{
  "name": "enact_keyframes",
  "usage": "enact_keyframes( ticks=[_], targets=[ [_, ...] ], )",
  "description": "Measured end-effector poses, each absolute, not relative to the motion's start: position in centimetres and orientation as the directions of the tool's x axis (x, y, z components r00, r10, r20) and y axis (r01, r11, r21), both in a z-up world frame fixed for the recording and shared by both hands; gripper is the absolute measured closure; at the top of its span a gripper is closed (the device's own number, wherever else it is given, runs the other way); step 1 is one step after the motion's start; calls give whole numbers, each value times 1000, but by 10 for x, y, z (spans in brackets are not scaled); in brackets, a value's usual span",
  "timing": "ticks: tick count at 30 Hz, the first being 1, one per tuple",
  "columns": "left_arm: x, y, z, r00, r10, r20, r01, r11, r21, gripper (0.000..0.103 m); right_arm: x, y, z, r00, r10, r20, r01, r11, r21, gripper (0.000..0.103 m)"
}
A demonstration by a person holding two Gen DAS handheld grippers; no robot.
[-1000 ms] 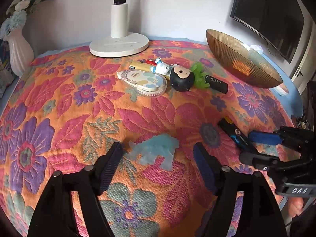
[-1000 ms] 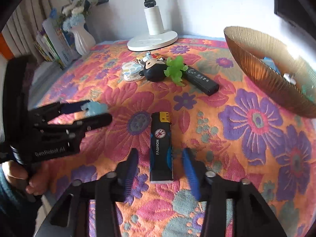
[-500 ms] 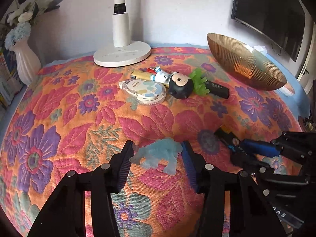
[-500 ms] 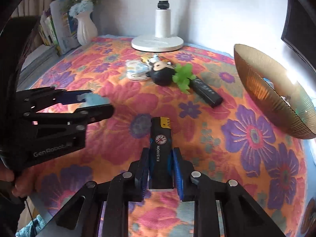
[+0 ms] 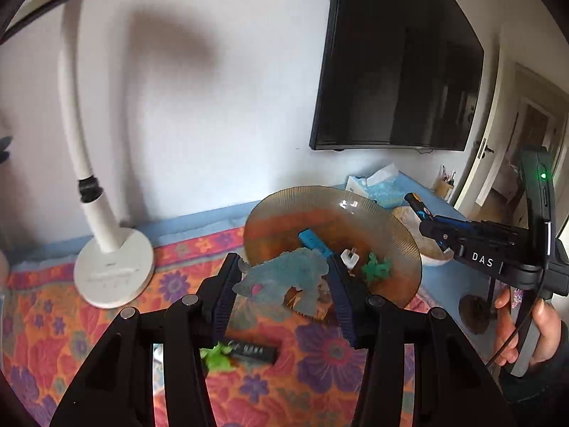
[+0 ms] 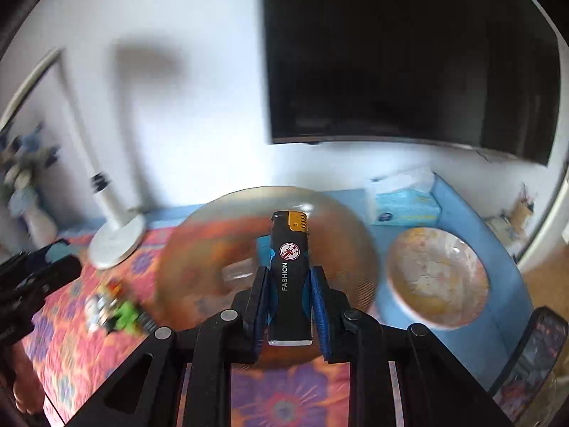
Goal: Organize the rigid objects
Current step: 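Carry the blue figure and lighter over the glass bowl and open both tools, then move both open tools back toward the remaining items on the quilt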
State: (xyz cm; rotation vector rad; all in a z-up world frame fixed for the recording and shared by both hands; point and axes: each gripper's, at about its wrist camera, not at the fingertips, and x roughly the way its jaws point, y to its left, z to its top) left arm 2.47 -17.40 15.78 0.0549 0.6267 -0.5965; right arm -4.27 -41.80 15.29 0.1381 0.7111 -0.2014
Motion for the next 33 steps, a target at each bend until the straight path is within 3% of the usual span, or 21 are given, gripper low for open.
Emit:
enact_keyframes(
  ticks=[8, 9, 10, 11, 12, 19, 25, 29, 31, 33],
  targets=[
    [70, -231, 115, 581, -503, -640, 529, 831, -173, 56, 1, -462, 123, 649, -200, -734, 293, 956, 0, 81],
    [71, -233, 115, 591, -503, -631, 525, 833, -172, 51, 7, -464, 120, 645, -221, -732, 303, 953, -20, 79],
    [73, -233, 116, 593, -508, -625, 523, 833, -181, 42, 10, -466, 118, 644, -237, -727, 309, 950, -36, 68],
    [72, -231, 117, 598, -510, -618, 514, 836, -192, 22, 10, -467, 117, 641, -253, -725, 320, 946, -48, 57],
    [69, -225, 120, 610, -517, -600, 506, 837, -207, 15, 6, -469, 117, 648, -247, -720, 317, 948, -40, 57],
    [43, -150, 143, 665, -500, -555, 437, 863, -254, 15, -33, -449, 128, 700, -105, -707, 234, 968, 88, 57],
    [2, -81, 164, 682, -453, -575, 367, 891, -266, 15, -71, -357, 156, 749, 85, -657, 15, 989, 145, 45],
    [-33, -49, 166, 682, -464, -566, 362, 886, -291, 14, -92, -285, 163, 751, 185, -633, -150, 983, 110, 45],
    [-48, -38, 163, 699, -448, -558, 353, 894, -275, 12, -97, -257, 158, 743, 211, -635, -201, 976, 88, 44],
    [-59, -29, 154, 729, -408, -549, 330, 913, -239, 1, -98, -236, 147, 722, 234, -650, -231, 969, 92, 41]
  ],
)
